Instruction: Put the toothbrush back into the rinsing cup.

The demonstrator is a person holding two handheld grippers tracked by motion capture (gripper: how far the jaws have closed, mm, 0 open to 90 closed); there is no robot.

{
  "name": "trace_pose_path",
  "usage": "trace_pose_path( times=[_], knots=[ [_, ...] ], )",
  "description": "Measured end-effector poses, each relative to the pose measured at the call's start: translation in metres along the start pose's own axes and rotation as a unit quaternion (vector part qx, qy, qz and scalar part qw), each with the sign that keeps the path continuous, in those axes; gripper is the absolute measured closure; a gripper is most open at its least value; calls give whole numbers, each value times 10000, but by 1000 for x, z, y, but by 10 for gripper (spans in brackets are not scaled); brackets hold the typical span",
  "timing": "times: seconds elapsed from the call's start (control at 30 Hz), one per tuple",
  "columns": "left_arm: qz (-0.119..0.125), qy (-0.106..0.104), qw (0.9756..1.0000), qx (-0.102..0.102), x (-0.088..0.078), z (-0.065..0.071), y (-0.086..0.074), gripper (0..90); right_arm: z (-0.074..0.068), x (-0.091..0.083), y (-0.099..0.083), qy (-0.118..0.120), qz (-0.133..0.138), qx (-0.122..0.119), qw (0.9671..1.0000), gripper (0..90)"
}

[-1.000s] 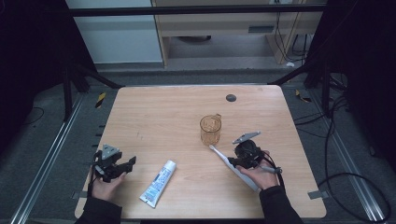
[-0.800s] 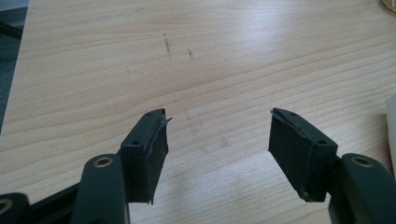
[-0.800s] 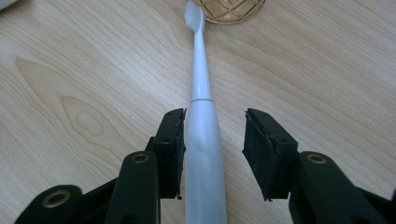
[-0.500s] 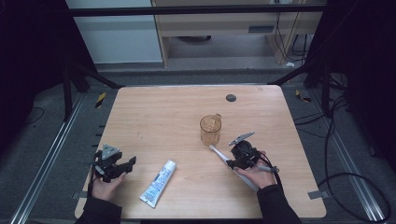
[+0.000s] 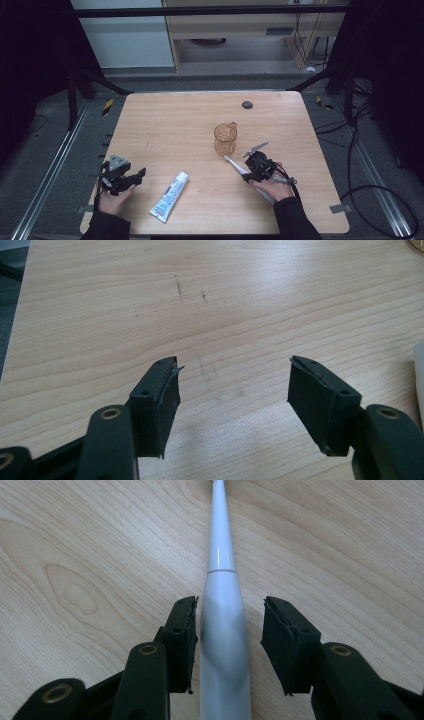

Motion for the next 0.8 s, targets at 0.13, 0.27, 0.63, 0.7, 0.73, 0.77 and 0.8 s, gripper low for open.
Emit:
trace_pose_path(
  times=[0.13,0.27,0.63,0.7,0.73,0.77,0.8],
  knots=[
    [-7,-3,10000,9,0,1,0,365,0,2,-3,9,-99,-22,9999,568],
    [-15,-1,10000,-4,0,0,-1,365,0,4,-4,-10,-154,-21,9999,567],
    [-38,3,10000,2,1,0,-1,365,0,8,-7,-59,-311,-69,9995,585],
    [-36,2,10000,-3,1,0,-1,365,0,8,-7,-47,-331,-43,9994,597],
    [-38,2,10000,0,1,0,-1,365,0,9,-7,-57,-329,-66,9994,606],
    [-39,3,10000,1,1,0,-1,365,-1,9,-7,-71,-331,-83,9994,618],
    [-43,3,10000,3,1,0,-1,365,-1,9,-7,-71,-330,-86,9994,624]
  ],
)
Point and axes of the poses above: each handheld gripper's, and its own axes: x roughly forward along the jaws, y roughly out of its top, z roughly to its right, the point moved 8 cm from there along x, roughly forward along the jaws, and after that the axes turned 9 degrees about z, right-handed, at the moved point
